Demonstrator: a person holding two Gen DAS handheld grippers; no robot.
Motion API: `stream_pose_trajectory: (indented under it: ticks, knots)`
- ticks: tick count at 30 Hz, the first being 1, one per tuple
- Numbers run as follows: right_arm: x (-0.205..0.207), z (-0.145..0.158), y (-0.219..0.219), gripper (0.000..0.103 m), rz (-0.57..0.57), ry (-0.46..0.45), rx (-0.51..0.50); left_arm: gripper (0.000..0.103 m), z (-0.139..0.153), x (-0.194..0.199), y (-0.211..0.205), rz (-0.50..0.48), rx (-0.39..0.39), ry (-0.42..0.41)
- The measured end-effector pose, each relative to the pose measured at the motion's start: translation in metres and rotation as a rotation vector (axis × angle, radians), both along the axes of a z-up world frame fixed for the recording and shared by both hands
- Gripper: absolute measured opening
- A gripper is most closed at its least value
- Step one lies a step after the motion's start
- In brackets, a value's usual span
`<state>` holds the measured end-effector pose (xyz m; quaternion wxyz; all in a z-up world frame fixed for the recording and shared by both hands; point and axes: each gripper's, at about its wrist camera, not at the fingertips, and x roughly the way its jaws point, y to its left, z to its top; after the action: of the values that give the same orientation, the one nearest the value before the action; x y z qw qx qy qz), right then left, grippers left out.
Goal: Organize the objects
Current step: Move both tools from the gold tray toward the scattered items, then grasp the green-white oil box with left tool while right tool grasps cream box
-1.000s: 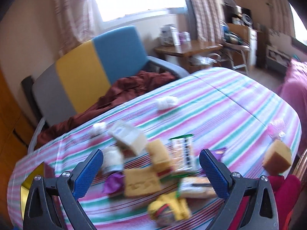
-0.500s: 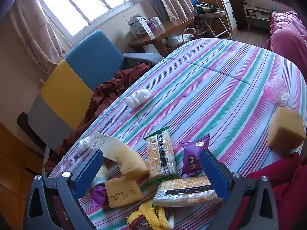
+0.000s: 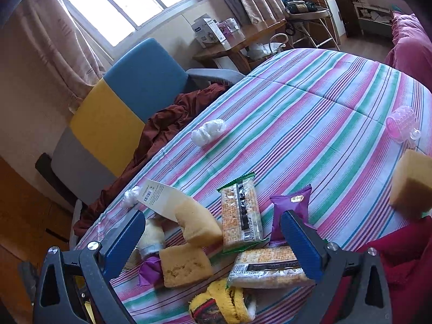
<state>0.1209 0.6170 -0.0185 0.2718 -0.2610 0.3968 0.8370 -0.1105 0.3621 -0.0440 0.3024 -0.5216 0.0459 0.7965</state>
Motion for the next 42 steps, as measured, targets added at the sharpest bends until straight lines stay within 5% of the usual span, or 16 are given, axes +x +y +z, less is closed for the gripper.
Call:
stream_pose_trajectory:
  ticks: [6, 15, 19, 21, 24, 33, 38, 42]
  knots:
    - [-0.002, -0.002, 0.0, 0.102, 0.023, 0.009, -0.017, 0.103, -0.02, -0.028, 0.028, 0.107, -0.014, -0.083]
    - [-0.002, -0.003, 0.002, 0.102, 0.035, 0.027, -0.043, 0.102, -0.046, -0.044, 0.064, 0.185, -0.112, -0.083]
    - [-0.003, -0.003, 0.002, 0.102, 0.039, 0.021, -0.045, 0.094, -0.049, -0.046, 0.056, 0.19, -0.051, -0.09]
    - [-0.004, -0.002, 0.001, 0.102, 0.042, 0.013, -0.039, 0.077, -0.045, -0.041, 0.055, 0.142, -0.004, -0.087]
    - [-0.005, -0.003, 0.001, 0.102, 0.043, 0.004, -0.034, 0.076, -0.041, -0.033, 0.052, 0.113, -0.008, -0.062]
    - [-0.005, -0.005, 0.002, 0.102, 0.031, -0.014, -0.04, 0.087, -0.042, -0.044, 0.049, 0.163, 0.013, -0.166]
    - [-0.006, -0.006, 0.002, 0.102, 0.032, -0.016, -0.045, 0.089, -0.037, -0.031, 0.064, 0.136, -0.038, -0.098]
    - [-0.006, -0.006, 0.002, 0.102, 0.033, -0.016, -0.047, 0.08, -0.048, -0.029, 0.058, 0.125, -0.053, -0.074]
